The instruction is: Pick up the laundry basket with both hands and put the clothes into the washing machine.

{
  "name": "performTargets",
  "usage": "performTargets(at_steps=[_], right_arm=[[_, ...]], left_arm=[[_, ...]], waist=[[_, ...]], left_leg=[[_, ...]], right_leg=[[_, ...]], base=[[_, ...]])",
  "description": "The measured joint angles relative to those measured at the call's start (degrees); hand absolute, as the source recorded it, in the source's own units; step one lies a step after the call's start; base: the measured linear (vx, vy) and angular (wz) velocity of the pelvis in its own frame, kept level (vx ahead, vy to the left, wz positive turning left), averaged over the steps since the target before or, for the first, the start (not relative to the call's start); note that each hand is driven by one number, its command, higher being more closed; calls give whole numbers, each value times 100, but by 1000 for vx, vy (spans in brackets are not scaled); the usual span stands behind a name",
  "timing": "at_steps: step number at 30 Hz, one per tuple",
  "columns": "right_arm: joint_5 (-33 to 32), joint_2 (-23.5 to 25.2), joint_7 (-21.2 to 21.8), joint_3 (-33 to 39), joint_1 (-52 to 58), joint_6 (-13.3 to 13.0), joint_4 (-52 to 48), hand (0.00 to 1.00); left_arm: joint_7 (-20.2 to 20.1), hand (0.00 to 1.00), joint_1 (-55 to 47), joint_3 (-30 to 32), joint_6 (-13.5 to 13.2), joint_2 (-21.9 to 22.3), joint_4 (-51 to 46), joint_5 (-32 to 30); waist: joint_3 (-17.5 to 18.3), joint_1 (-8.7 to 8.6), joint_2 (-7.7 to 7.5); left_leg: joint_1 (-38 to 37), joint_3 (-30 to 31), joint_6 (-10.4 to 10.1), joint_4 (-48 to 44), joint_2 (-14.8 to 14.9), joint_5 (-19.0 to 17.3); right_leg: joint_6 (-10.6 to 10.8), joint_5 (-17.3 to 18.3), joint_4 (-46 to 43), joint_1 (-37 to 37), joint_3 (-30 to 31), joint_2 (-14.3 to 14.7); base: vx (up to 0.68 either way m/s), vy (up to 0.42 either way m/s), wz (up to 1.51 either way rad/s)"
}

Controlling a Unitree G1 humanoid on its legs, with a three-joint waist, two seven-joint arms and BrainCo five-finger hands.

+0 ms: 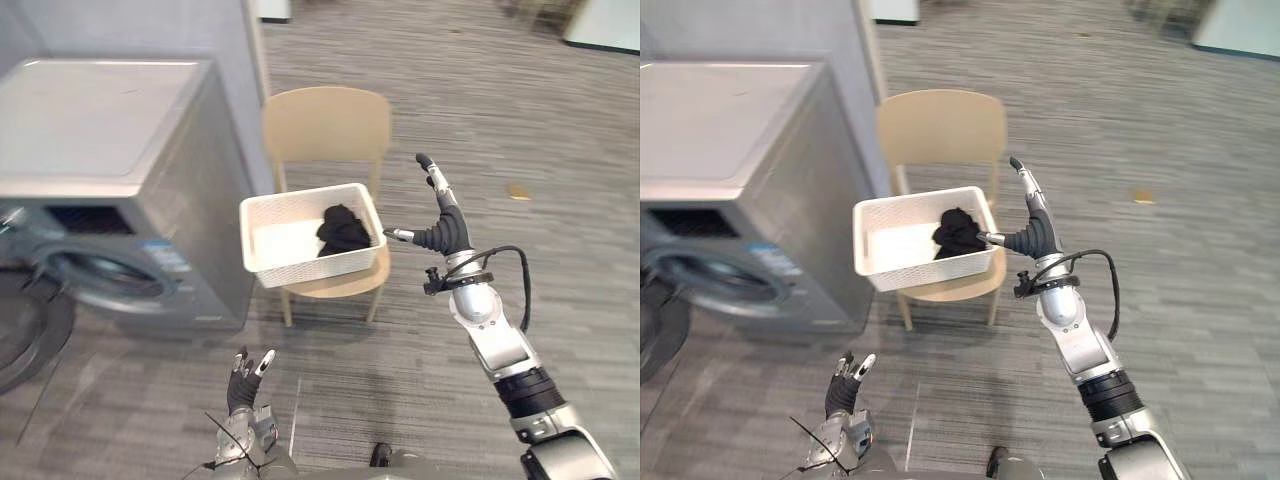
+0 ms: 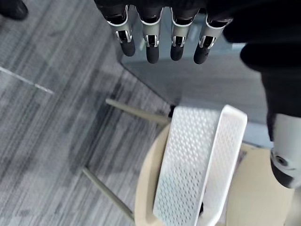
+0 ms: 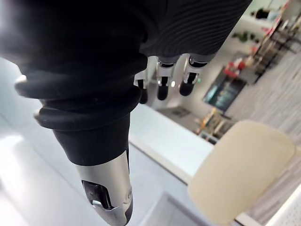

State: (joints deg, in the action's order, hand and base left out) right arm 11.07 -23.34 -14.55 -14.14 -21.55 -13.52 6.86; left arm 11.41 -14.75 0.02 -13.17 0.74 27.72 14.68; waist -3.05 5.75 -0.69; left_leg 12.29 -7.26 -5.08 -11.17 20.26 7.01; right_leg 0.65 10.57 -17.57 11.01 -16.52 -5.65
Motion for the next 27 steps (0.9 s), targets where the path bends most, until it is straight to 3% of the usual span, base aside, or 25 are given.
performTargets(at_steps=[2, 5, 9, 11, 14, 19, 27], right_arm=[[11, -82, 60, -189, -201, 7, 277, 0], [16, -261, 157, -620, -514, 14, 414, 0], [29, -279, 354, -1103, -1151, -2, 1037, 0], [96, -292, 463, -1314, -1765, 12, 1769, 0], [316, -367, 526, -1511, -2635, 71, 2891, 0], [598, -851, 574, -1539, -3961, 346, 4449, 0], [754, -1583, 579, -1542, -5042, 771, 5555, 0]], left_arm=[[-1, 0, -120, 21, -6, -33, 0, -24], [12, 0, -181, -53, -59, -35, 18, -197], [-14, 0, -110, -52, -81, -71, 0, -192], [-44, 0, 70, -51, -81, -217, -27, -186], [-137, 0, 80, -33, -91, -409, -207, -186], [-137, 0, 332, -42, -179, -553, -594, -163], [-133, 0, 610, -228, -254, -548, -926, 117]], waist=[[-4, -2, -5], [-32, 176, -19], [-105, 302, 16], [-495, 448, -116], [-847, 594, -177], [-1436, 763, -248], [-2065, 727, -364]], left_leg=[[-82, -246, 29, 28, -127, -186], [12, -36, 78, 36, -339, -380], [321, 153, -156, 279, -591, -690], [456, 153, -168, 322, -846, -669], [670, 66, -46, 315, -1058, -585], [1091, -2, 69, 281, -1211, -470], [1563, -68, 94, 313, -1203, -405]], right_leg=[[24, -86, 237, -235, -241, 8], [122, -262, 414, -325, -390, -94], [353, -505, 481, 61, -425, -276], [495, -817, 799, 105, -398, -482], [593, -1198, 1252, 125, -391, -658], [626, -1718, 1850, 310, -374, -668], [626, -2026, 2112, 751, -283, -616]], base=[[1, -2, 65], [-26, 121, 28], [-68, 222, 12], [-121, 251, 5], [-100, 192, 6], [-63, 86, -5], [7, 4, -10]])
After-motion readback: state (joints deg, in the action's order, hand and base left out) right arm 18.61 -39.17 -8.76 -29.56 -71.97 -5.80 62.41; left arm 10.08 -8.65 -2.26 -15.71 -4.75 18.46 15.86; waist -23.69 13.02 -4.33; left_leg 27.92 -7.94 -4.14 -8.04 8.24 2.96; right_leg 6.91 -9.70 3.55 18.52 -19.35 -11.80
